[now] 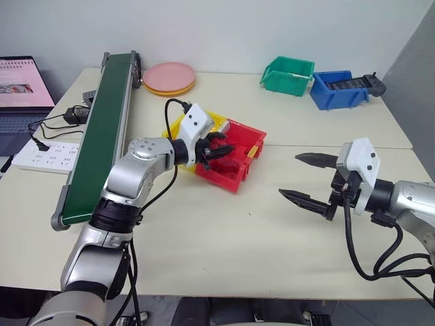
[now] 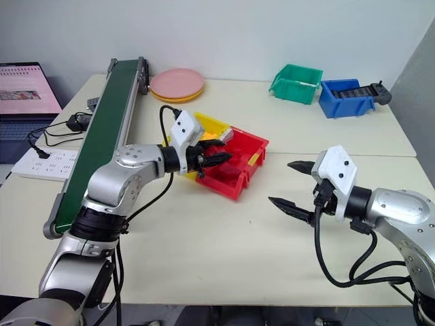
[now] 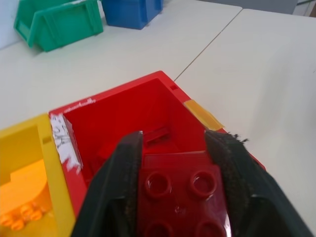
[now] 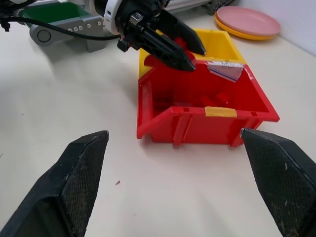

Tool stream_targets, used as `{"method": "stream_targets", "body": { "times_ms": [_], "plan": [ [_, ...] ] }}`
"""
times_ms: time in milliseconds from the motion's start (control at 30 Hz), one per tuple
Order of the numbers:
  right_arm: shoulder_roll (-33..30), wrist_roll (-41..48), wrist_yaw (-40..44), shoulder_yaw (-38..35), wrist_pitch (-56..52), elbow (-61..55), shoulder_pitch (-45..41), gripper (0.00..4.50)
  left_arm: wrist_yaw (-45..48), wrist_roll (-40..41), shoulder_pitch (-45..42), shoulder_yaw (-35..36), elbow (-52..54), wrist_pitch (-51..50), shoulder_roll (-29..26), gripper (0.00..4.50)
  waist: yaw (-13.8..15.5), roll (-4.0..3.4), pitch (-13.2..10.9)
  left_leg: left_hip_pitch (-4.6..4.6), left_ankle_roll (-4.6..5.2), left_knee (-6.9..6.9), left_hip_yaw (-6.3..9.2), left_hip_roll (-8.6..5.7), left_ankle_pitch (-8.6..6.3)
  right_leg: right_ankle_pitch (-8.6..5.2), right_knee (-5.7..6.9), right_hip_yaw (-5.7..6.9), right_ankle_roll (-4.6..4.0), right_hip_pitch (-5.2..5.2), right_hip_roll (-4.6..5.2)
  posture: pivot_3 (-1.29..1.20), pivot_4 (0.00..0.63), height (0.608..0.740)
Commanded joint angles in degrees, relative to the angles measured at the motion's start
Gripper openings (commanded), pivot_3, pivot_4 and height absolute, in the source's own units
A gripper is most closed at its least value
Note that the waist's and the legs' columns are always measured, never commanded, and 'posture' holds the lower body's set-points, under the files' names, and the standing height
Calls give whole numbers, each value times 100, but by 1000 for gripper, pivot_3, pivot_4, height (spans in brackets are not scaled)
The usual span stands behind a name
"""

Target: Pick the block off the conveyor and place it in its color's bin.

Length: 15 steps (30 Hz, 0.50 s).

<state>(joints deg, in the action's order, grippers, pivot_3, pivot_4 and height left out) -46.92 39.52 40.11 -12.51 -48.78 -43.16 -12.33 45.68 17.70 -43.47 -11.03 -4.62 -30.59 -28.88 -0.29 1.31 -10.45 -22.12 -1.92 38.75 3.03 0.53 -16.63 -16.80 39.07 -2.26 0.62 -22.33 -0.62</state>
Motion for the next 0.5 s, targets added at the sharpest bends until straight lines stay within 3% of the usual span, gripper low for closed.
{"method": "stream_targets", "body": {
  "times_ms": [33,267,333,500],
  "plan": [
    [-106,116,-44,-250,88,-205,0,4500,94,14,-140,116,143,92,86,3196,1,0,0,0,0,0,0,0,0,0,1,0,0,0,0,0,150,740],
    [-137,100,8,-168,223,-127,-40,4500,-16,24,-126,363,305,6,81,4449,1,0,0,0,0,1,2,0,0,0,2,2,0,0,-1,0,150,740],
    [-144,90,17,-141,247,-106,-56,4500,-14,-17,-87,415,371,63,25,4449,1,0,0,0,0,1,2,0,0,0,2,1,0,0,-1,0,150,740],
    [15,-295,156,120,887,189,-155,4500,-186,-260,1310,961,1614,236,-799,4449,-105,-1,0,5,0,-2,-2,5,0,0,1,-6,0,0,-2,0,150,740]
  ]
}}
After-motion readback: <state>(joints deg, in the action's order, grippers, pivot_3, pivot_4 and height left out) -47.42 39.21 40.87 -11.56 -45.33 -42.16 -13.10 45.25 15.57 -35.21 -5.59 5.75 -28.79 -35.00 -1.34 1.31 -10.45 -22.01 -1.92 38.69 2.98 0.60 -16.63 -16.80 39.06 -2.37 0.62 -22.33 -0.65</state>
